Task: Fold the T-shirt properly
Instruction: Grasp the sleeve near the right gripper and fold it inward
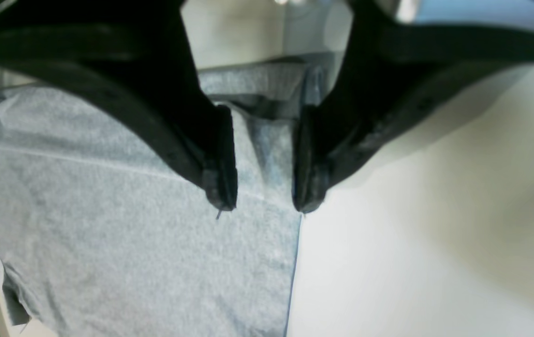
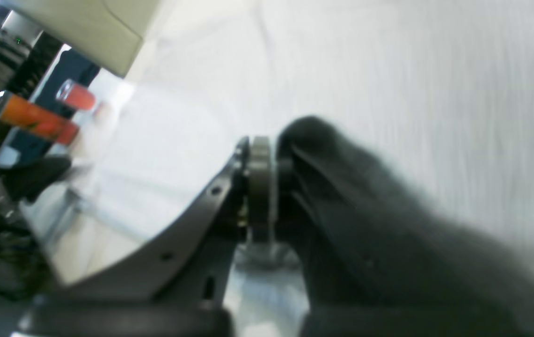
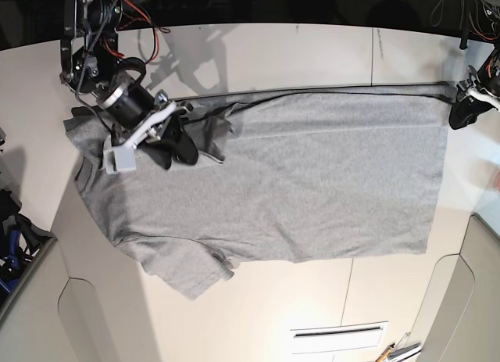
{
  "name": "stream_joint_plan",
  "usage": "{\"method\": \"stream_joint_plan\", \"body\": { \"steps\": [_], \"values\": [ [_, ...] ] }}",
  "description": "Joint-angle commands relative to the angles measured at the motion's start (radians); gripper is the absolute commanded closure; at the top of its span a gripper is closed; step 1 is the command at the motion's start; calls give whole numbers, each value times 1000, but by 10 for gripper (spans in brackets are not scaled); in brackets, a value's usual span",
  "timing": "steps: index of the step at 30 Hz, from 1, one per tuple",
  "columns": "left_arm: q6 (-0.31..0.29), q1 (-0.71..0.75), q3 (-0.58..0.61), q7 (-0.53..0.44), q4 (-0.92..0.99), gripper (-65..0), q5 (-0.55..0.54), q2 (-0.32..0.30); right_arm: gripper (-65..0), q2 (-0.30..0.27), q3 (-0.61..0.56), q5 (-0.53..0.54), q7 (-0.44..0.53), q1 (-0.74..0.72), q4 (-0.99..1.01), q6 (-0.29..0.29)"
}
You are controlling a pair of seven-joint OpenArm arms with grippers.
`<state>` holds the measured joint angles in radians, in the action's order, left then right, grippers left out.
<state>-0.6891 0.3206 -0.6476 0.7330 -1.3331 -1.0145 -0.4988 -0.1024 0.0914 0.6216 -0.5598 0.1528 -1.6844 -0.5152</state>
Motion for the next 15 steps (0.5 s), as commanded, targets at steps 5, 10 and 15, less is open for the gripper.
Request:
{"method": "stream_joint_plan", "body": {
  "steps": [5,10,15],
  "values": [
    [-9,-5,-7,-14,-13,-241,-21,-23,0,6,-65,-140,109,-135,-13,-4],
    [-9,-5,-7,-14,-13,-241,-21,-23,-173,6,-63,-154,116,-215,-13,-4],
    [-9,-5,-7,-15,-14,-241,-21,-23,-306,6,-47,-154,103,-224,-14,-5]
  ]
}}
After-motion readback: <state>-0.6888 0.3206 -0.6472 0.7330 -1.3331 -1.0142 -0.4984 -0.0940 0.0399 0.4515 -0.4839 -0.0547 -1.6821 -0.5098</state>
